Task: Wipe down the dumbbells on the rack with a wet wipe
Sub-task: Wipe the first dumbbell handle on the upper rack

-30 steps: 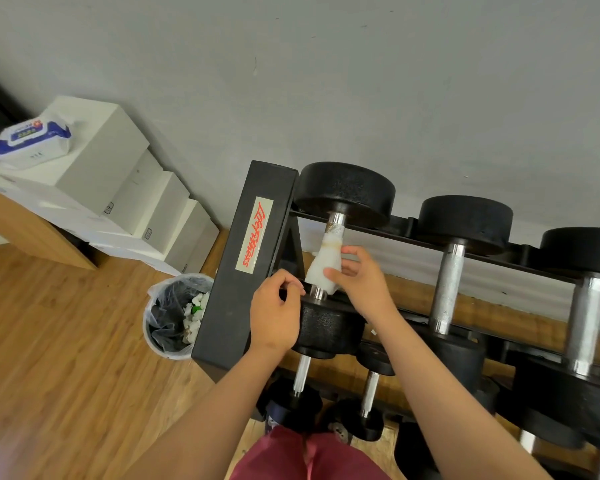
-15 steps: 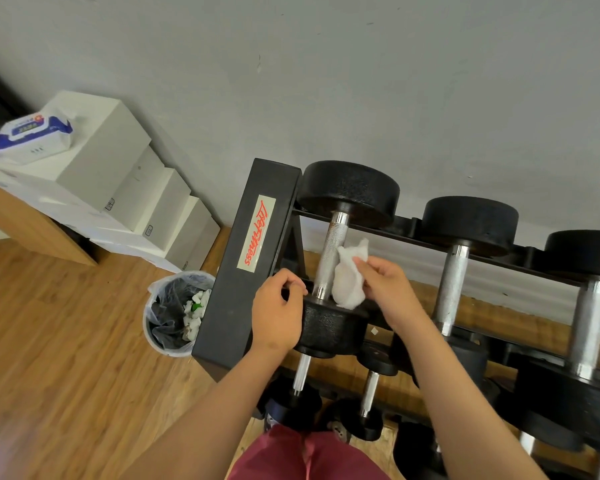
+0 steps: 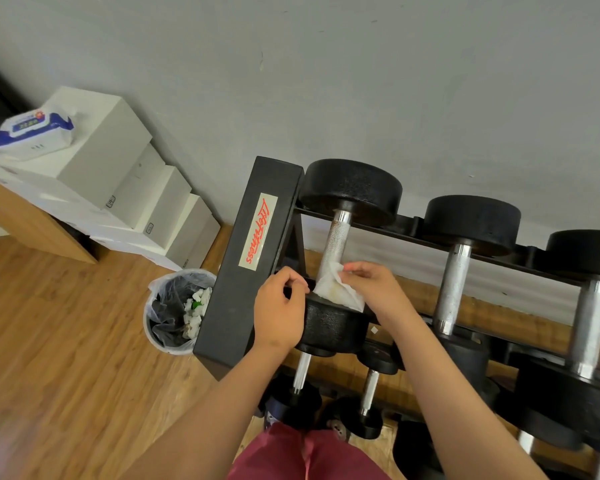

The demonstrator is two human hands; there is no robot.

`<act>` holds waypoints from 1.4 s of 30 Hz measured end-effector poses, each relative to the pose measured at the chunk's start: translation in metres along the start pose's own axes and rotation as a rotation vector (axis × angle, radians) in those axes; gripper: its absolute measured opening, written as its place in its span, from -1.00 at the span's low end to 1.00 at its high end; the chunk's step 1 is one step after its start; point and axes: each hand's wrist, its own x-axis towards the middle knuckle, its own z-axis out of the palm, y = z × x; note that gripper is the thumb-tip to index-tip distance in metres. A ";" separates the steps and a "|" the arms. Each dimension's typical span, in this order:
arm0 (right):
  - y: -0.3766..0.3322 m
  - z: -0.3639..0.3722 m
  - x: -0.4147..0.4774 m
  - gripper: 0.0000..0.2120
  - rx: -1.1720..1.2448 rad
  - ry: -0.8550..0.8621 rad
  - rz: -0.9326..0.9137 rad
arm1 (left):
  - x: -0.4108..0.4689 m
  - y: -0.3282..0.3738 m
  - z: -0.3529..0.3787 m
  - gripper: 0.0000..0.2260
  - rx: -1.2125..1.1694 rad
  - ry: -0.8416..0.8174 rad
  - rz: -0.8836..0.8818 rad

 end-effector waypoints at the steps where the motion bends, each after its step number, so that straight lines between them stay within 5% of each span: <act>1: 0.000 -0.002 -0.001 -0.75 0.063 -0.056 0.041 | 0.000 0.000 0.000 -0.77 -0.002 -0.001 0.001; 5: -0.002 -0.007 0.000 -0.59 0.613 -0.051 0.126 | -0.001 0.000 0.000 -0.76 -0.009 -0.001 0.002; 7: -0.001 -0.006 0.000 -0.54 0.702 -0.016 0.105 | -0.001 0.000 0.000 -0.76 -0.012 0.001 0.000; 14: -0.005 0.001 -0.003 -0.68 -0.159 -0.241 0.043 | -0.001 0.001 0.000 -0.77 -0.016 -0.004 -0.002; 17: -0.005 0.004 0.003 -0.70 -0.320 -0.247 0.033 | -0.001 0.000 0.000 -0.79 -0.005 -0.012 -0.006; 27: 0.005 -0.003 0.005 -0.69 -0.481 -0.135 -0.058 | 0.000 -0.002 0.000 -0.77 0.000 0.005 -0.001; 32: 0.001 0.000 0.004 -0.76 -0.506 -0.227 -0.051 | 0.000 -0.001 0.001 -0.77 0.005 0.012 -0.008; 42: 0.003 0.010 0.008 -0.55 -0.430 -0.102 -0.064 | 0.000 -0.001 0.001 -0.78 -0.007 0.016 0.002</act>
